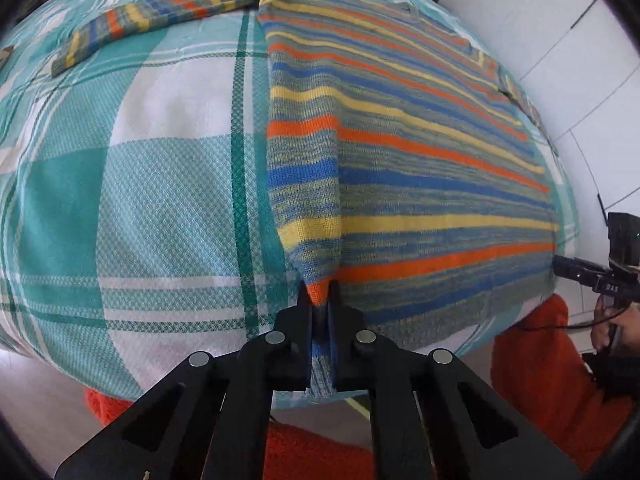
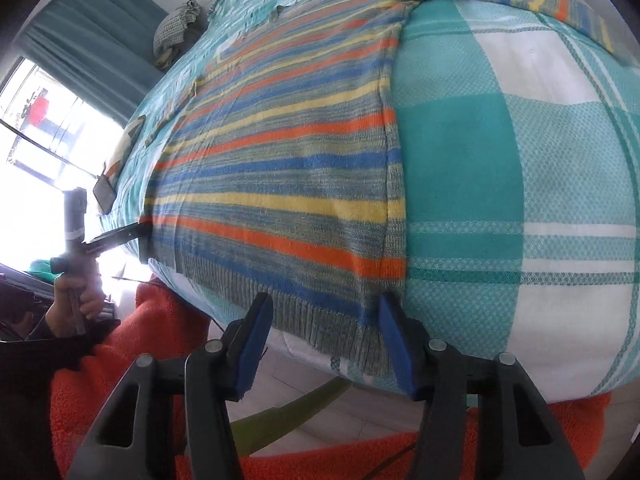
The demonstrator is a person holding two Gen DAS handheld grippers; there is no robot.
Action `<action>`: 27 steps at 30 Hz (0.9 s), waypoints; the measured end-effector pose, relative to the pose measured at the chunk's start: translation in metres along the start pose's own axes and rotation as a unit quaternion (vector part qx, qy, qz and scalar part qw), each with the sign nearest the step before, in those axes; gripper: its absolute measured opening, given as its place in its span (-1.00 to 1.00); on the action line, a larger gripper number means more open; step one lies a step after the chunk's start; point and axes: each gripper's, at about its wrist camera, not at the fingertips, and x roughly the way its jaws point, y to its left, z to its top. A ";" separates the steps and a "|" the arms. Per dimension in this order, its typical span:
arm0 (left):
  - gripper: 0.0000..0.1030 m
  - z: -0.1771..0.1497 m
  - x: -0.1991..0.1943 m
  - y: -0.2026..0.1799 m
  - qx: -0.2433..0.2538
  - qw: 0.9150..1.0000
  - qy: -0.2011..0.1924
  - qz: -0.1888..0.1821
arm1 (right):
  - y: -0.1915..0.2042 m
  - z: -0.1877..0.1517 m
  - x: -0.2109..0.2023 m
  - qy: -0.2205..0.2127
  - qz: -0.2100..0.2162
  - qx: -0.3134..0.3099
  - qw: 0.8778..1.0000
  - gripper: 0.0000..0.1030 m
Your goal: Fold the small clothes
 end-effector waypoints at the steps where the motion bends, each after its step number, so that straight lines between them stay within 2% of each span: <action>1: -0.93 -0.001 -0.004 -0.002 0.005 1.000 -0.003 -0.001 | -0.001 -0.001 0.000 -0.005 -0.012 0.000 1.000 -0.59; 2: -0.93 -0.003 -0.011 -0.003 0.011 1.000 -0.007 -0.006 | -0.003 -0.001 -0.002 -0.001 -0.018 0.000 1.000 -0.98; 5: -0.94 -0.016 -0.025 -0.001 0.022 1.000 -0.006 -0.014 | -0.009 -0.010 -0.023 0.012 -0.010 0.011 1.000 -0.98; 8: -0.94 -0.020 -0.013 0.000 0.024 1.000 0.008 -0.007 | -0.015 -0.016 -0.040 0.009 -0.024 0.009 1.000 -0.98; 14: -0.91 -0.018 0.007 -0.012 0.047 0.998 0.016 0.025 | -0.021 -0.007 -0.009 0.021 -0.057 0.009 0.998 -0.98; 16: -0.75 -0.017 0.001 -0.015 0.050 0.997 0.010 0.059 | -0.018 -0.007 -0.009 0.017 -0.061 0.006 0.998 -0.97; 17: -0.68 -0.016 -0.005 -0.015 0.049 0.996 0.001 0.072 | -0.016 -0.007 -0.011 0.014 -0.063 0.002 0.998 -0.88; 18: -0.28 -0.013 -0.015 -0.013 0.046 0.995 -0.015 0.083 | -0.013 -0.008 -0.015 0.011 -0.063 -0.004 0.998 -0.60; 19: 0.27 -0.008 -0.026 -0.009 0.042 0.994 -0.041 0.097 | -0.010 -0.008 -0.022 0.004 -0.077 -0.014 0.997 -0.46; 21: 0.71 0.008 -0.045 -0.001 0.036 0.984 -0.111 0.137 | -0.002 -0.007 -0.048 -0.046 -0.107 -0.045 0.992 0.05; 22: 0.76 0.022 -0.049 0.003 0.031 0.977 -0.139 0.159 | -0.001 -0.004 -0.063 -0.078 -0.121 -0.059 0.988 0.17; 24: 0.76 0.055 -0.048 0.017 0.011 0.963 -0.187 0.193 | -0.002 0.012 -0.081 -0.133 -0.161 -0.076 0.975 0.53; 27: 0.75 0.107 -0.035 0.041 -0.040 0.939 -0.239 0.246 | -0.015 0.055 -0.082 -0.188 -0.211 -0.072 0.957 0.57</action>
